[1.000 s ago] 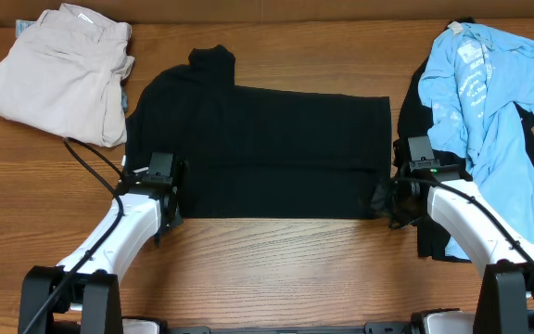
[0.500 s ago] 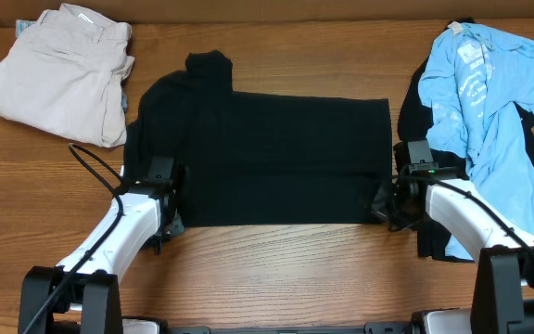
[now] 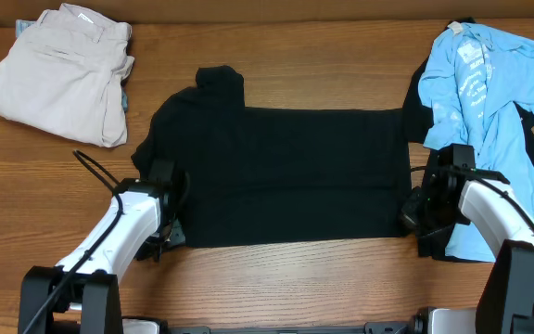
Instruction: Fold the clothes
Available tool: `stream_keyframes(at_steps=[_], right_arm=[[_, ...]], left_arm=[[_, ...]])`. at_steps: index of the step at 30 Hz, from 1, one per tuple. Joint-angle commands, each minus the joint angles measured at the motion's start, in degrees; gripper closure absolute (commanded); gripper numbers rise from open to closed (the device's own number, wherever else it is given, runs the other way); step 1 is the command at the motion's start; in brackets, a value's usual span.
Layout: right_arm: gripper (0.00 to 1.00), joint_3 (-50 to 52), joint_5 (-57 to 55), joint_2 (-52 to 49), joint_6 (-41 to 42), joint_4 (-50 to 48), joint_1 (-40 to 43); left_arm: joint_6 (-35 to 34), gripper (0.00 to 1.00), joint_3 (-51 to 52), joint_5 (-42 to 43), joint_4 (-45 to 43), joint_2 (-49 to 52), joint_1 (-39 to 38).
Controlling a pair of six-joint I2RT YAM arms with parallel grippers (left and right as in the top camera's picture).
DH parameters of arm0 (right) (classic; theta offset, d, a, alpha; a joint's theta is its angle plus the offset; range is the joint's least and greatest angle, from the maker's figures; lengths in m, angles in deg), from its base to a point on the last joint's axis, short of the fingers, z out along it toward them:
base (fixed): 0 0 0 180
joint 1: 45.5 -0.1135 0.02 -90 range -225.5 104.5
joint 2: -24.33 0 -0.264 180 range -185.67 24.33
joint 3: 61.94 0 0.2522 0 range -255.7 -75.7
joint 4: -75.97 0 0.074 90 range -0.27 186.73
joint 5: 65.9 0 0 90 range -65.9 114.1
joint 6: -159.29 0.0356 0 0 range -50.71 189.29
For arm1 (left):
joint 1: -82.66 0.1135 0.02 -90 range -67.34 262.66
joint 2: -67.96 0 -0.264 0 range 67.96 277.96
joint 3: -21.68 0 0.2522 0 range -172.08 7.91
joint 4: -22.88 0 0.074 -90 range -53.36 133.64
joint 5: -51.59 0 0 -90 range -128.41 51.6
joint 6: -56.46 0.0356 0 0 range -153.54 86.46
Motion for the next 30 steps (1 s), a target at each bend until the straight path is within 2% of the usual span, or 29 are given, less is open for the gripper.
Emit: stream_keyframes(at_steps=[1, 2, 3, 6, 8, 10, 12, 16, 22, 25, 30], right_arm=[[0.96, -7.2, 0.5, 5.0, -4.7, 5.1, 0.3], [0.92, -9.3, 1.2, 6.2, -6.4, 6.8, 0.3], [0.78, -13.8, 3.0, 7.9, -10.2, 10.6, 0.3], [0.49, -22.2, 3.8, 9.0, -14.4, 17.4, 0.0], [0.33, -26.8, 5.2, 9.0, -16.8, 19.3, -0.5], [0.24, -30.5, 7.1, 9.0, -18.0, 18.5, -1.4], [0.2, -32.7, 7.0, 8.9, -18.0, 15.4, -2.6], [0.17, -34.8, 7.1, 7.5, -17.4, 8.6, -4.6], [0.17, -36.2, 5.7, 3.7, -18.6, 6.3, -9.6], [0.17, -36.2, 3.0, 3.0, -18.6, 6.3, -11.8], [0.17, -36.2, 0.3, 2.9, -18.3, 6.4, -13.4]], left_arm=[[1.7, 0.41, -7.6, -0.1, 4.5, 0.4, 0.4], [2.3, 0.34, -10.1, -0.1, 6.1, 0.4, 0.3], [4.0, 0.19, -14.7, 0.0, 8.7, 0.4, 0.3], [7.9, 0.01, -23.1, 1.2, 12.5, 0.4, 0.3], [12.2, 0.0, -28.8, 5.8, 12.9, 0.4, 0.3], [19.5, 0.0, -34.8, 12.1, 10.7, 0.4, 0.3], [24.5, 0.0, -39.7, 17.7, 5.8, 0.5, 0.3], [29.5, 0.0, -49.4, 27.1, -2.6, 4.2, 0.7], [35.8, 0.0, -74.5, 27.6, 0.3, 25.4, 1.1], [35.8, 0.0, -85.0, 26.3, 1.7, 36.3, 1.1], [32.4, 0.0, -93.1, 23.8, 1.8, 48.3, 1.4]])
